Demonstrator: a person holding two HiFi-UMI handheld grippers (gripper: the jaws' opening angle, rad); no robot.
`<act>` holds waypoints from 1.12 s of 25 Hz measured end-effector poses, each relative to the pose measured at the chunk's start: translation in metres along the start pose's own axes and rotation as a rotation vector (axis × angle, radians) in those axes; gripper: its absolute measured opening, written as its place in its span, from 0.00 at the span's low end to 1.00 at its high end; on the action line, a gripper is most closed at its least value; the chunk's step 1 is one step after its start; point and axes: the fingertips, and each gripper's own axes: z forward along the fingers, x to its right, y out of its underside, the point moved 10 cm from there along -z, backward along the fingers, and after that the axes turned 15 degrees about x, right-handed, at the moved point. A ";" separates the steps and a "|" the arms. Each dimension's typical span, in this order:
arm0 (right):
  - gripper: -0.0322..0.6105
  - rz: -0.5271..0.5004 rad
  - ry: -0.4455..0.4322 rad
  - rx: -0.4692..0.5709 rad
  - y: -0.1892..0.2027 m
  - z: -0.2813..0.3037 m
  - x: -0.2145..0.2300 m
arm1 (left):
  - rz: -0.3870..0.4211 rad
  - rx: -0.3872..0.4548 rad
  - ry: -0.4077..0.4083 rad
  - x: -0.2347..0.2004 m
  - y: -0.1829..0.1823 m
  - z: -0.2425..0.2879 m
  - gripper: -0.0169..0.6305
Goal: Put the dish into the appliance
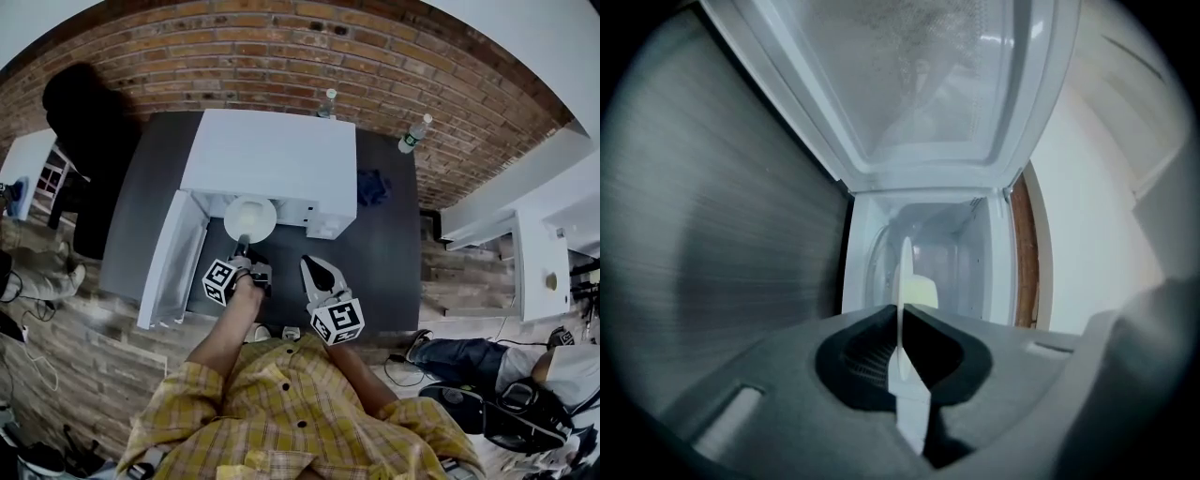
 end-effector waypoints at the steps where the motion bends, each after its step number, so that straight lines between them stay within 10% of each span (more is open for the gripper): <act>1: 0.04 0.000 0.001 -0.002 0.001 0.002 0.001 | -0.001 0.000 -0.001 -0.002 0.001 0.004 0.05; 28: 0.05 -0.018 0.032 -0.058 0.011 0.021 0.021 | 0.090 -0.016 -0.081 -0.025 0.006 0.068 0.04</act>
